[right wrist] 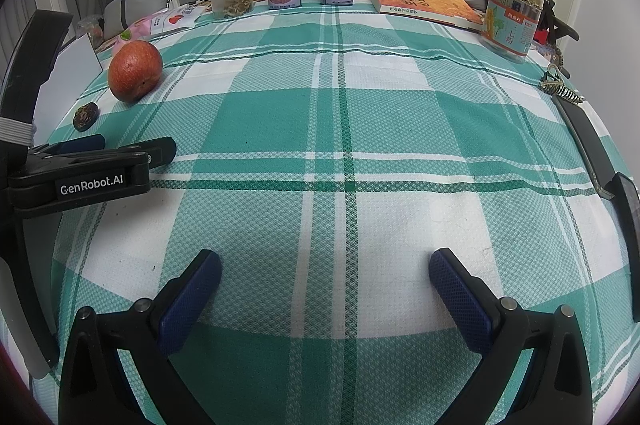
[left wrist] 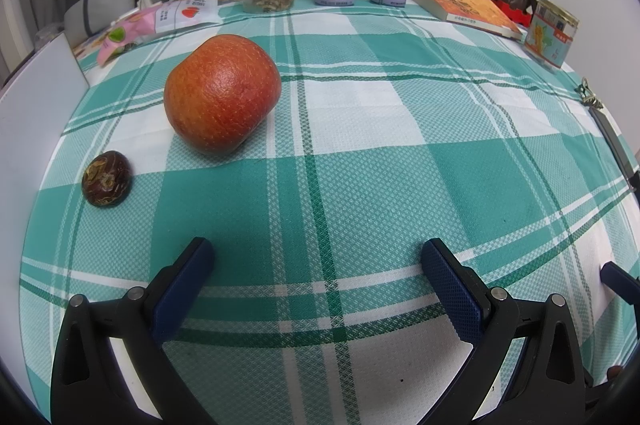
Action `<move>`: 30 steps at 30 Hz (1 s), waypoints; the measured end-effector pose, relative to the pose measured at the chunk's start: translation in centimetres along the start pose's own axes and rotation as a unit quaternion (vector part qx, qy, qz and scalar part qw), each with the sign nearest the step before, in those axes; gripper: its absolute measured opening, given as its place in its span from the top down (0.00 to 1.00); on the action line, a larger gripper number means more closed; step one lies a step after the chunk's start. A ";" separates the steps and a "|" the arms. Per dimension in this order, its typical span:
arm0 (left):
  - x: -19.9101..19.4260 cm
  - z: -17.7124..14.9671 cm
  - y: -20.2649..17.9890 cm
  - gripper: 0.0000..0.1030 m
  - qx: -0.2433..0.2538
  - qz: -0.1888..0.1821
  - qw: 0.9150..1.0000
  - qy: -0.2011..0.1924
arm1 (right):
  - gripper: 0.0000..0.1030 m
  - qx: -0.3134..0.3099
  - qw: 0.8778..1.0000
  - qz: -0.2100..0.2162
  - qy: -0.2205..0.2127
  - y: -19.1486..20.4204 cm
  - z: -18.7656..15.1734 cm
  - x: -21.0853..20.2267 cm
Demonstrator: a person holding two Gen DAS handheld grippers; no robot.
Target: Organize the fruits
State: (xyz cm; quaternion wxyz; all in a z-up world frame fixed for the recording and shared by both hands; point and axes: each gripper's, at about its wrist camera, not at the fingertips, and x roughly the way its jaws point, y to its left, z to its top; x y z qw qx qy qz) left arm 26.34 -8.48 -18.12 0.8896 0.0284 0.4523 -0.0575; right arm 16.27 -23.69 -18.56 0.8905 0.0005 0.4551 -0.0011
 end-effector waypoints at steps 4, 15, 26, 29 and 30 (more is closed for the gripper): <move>0.0 0.0 0.0 0.00 0.000 0.000 1.000 0.000 | 0.00 0.000 1.000 0.000 0.000 0.0 0.0 0.0; 0.0 0.0 0.1 0.00 0.000 0.000 1.000 0.000 | 0.00 0.002 1.000 0.002 -0.001 0.0 0.0 -0.1; 0.0 0.0 0.0 0.00 0.000 0.000 1.000 0.000 | 0.00 0.005 1.000 0.007 -0.002 0.0 0.0 -0.1; 0.0 0.0 0.0 0.00 0.000 0.000 1.000 0.000 | 0.00 0.004 1.000 0.005 -0.001 0.1 0.0 -0.1; 0.0 0.0 0.0 0.00 0.000 0.000 1.000 0.000 | 0.00 0.005 1.000 0.006 -0.002 0.1 0.0 -0.1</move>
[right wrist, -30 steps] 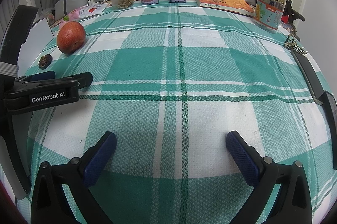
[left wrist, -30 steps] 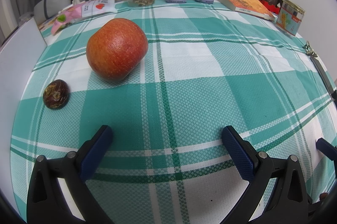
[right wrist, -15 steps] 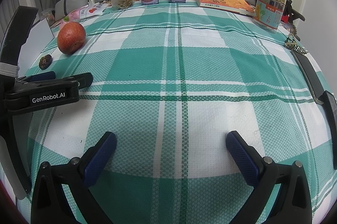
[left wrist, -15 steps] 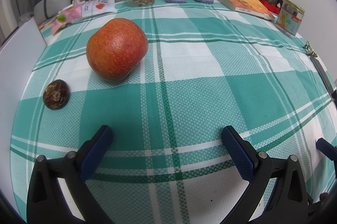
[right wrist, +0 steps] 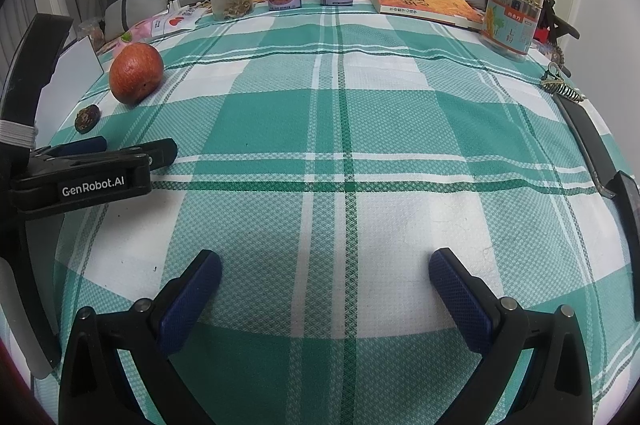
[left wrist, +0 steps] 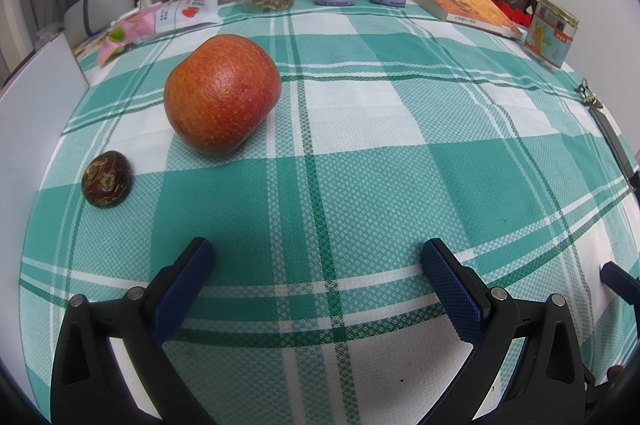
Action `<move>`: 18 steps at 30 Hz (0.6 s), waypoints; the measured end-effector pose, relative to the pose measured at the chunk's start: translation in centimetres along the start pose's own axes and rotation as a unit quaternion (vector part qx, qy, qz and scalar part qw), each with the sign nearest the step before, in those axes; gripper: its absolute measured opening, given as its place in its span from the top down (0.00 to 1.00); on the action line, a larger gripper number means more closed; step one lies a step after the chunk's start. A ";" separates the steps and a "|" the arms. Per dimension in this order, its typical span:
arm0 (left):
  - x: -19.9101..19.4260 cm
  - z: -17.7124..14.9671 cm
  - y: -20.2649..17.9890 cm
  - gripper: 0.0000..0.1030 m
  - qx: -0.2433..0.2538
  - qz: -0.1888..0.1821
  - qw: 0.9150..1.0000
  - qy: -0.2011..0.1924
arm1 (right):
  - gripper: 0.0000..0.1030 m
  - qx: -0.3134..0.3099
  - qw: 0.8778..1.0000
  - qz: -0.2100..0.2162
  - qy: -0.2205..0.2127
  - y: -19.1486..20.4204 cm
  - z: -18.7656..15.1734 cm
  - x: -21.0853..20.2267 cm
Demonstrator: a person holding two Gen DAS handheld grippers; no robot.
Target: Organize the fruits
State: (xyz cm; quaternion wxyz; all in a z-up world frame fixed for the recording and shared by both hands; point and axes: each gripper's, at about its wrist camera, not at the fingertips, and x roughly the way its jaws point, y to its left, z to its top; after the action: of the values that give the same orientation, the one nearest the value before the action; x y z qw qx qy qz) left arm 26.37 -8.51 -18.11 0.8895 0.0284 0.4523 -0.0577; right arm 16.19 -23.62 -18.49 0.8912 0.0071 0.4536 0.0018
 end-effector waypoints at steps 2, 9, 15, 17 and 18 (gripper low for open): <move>0.0 0.0 0.1 0.00 0.000 0.000 1.000 0.000 | 0.00 0.003 1.000 0.004 -0.002 0.0 0.0 0.0; 0.0 0.0 0.2 0.00 0.000 0.000 1.000 0.000 | 0.00 0.006 1.000 0.007 -0.003 0.0 0.0 0.0; 0.0 0.0 0.1 0.00 0.000 0.000 1.000 0.000 | 0.00 0.006 1.000 0.006 -0.002 0.0 0.0 0.0; 0.0 0.0 0.1 0.00 0.000 0.000 1.000 0.000 | 0.00 0.004 1.000 0.004 -0.002 0.1 0.0 0.0; 0.0 0.0 0.1 0.00 0.000 0.000 1.000 0.000 | 0.00 0.004 1.000 0.003 -0.001 0.1 0.0 0.0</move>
State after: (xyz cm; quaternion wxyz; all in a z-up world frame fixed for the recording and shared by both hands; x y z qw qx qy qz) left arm 26.38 -8.45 -18.12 0.8896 0.0284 0.4523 -0.0578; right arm 16.18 -23.53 -18.54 0.8917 0.0118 0.4525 0.0028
